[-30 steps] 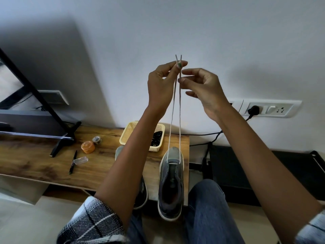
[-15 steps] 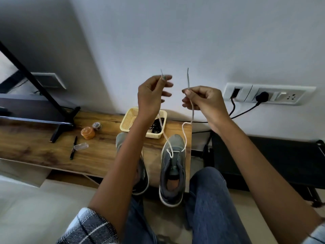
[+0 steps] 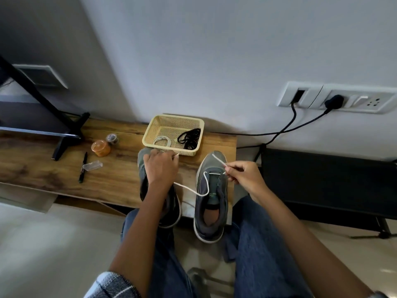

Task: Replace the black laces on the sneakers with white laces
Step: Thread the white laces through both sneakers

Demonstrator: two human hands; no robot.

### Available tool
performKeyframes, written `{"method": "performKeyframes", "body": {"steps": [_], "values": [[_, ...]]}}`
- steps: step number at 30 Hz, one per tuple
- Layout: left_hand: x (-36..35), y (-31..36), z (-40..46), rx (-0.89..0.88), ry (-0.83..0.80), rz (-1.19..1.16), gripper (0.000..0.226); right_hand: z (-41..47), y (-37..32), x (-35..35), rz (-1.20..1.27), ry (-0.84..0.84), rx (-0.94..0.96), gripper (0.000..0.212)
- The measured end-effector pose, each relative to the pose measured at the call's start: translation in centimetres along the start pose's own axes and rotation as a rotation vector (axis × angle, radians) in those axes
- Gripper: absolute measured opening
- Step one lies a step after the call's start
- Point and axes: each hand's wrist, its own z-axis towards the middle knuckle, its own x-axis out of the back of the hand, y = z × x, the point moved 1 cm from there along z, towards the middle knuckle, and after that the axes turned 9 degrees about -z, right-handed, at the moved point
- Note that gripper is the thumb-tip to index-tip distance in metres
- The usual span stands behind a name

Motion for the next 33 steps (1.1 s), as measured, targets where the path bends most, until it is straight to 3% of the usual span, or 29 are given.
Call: {"method": "performKeyframes", "body": {"steps": [5,14,20,23,26,29,30,33], "values": [[-1.7,0.4,-0.9,0.023,-0.119,0.049,0.035,0.1,2.1,-0.8,0.008,0.0,-0.083,0.016],[-4.6,5.2,-5.6,0.187,-0.292,-0.154,0.048,0.1,2.5,-1.6,-0.025,0.054,-0.05,0.009],[-4.7,3.9,-5.4,0.368,-0.303,-0.576,0.019,0.0,2.4,-1.2,-0.027,0.07,-0.032,0.008],[-4.4,3.1,-5.6,0.403,-0.24,-0.584,0.017,0.3,2.5,-1.3,-0.036,0.078,-0.038,0.003],[-4.2,3.1,-6.0,0.355,-0.109,-0.534,0.033,0.6,2.5,-1.6,-0.078,0.089,-0.052,0.003],[-3.9,3.9,-6.5,0.141,0.1,-0.424,0.024,0.7,2.5,-2.0,-0.147,0.119,-0.06,0.009],[-4.0,4.2,-6.7,0.089,0.104,-0.423,0.019,0.8,2.4,-2.2,-0.165,0.126,-0.066,0.008],[-4.3,5.1,-7.3,0.111,-0.096,-0.463,0.024,1.2,2.4,-2.8,-0.206,0.122,-0.066,0.004]]}}
